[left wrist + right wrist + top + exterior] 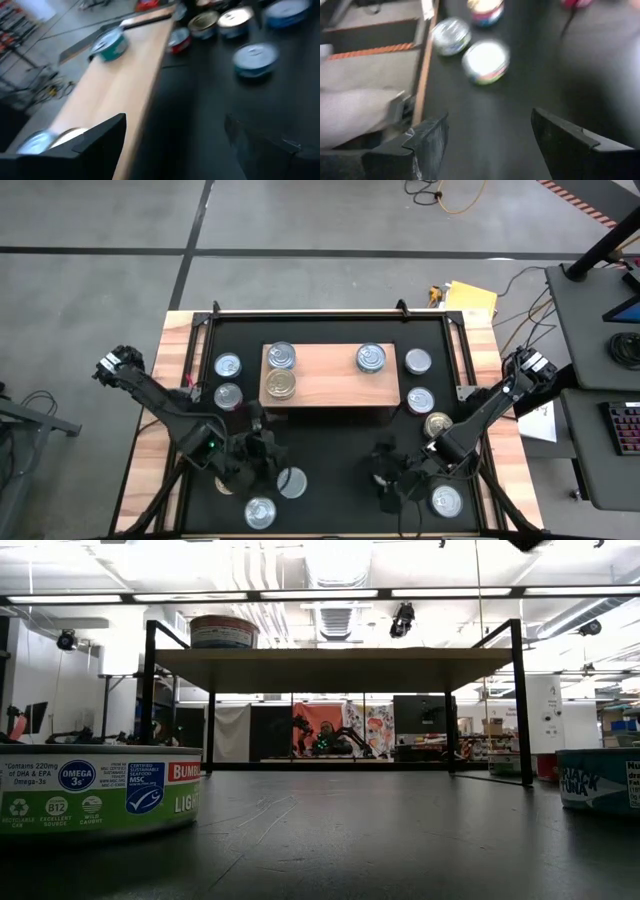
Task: Stack canned seafood by type on shelf
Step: Put the red tuna can on the shelf
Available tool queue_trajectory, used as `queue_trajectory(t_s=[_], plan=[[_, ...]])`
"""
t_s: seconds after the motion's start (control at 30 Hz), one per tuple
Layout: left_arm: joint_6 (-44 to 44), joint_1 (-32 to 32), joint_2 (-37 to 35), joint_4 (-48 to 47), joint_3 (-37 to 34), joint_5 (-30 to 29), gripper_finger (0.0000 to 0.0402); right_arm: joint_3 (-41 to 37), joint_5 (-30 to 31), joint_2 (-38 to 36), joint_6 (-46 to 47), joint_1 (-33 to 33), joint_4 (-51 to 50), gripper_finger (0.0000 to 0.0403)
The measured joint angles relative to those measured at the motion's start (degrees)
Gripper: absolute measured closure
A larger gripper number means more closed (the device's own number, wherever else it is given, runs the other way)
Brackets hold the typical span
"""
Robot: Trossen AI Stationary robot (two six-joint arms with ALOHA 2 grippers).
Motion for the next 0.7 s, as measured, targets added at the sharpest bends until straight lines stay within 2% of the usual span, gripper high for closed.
queue_trajectory(t_s=[0.1,0.23,0.4,0.57,0.7], plan=[[0.9,-2.6,1.8,4.9,-0.1,-0.2,0.0081,0.0,-4.3,0.7,6.0,1.1,-0.1,0.0147],[1.1,-5.4,5.4,6.8,1.2,-1.8,0.0081,0.0,-6.7,1.6,12.8,3.0,-1.6,0.0162],[1.1,-7.4,9.9,6.5,4.1,-5.6,0.0081,0.0,-8.2,1.9,23.0,4.9,-6.3,0.0177],[1.4,-8.2,13.8,3.6,8.0,-5.7,0.0081,0.0,-8.3,1.9,35.0,6.2,-14.1,0.0188],[1.2,-8.4,15.5,0.9,10.7,-5.7,0.0081,0.0,-10.6,1.9,43.2,6.6,-20.4,0.0195]])
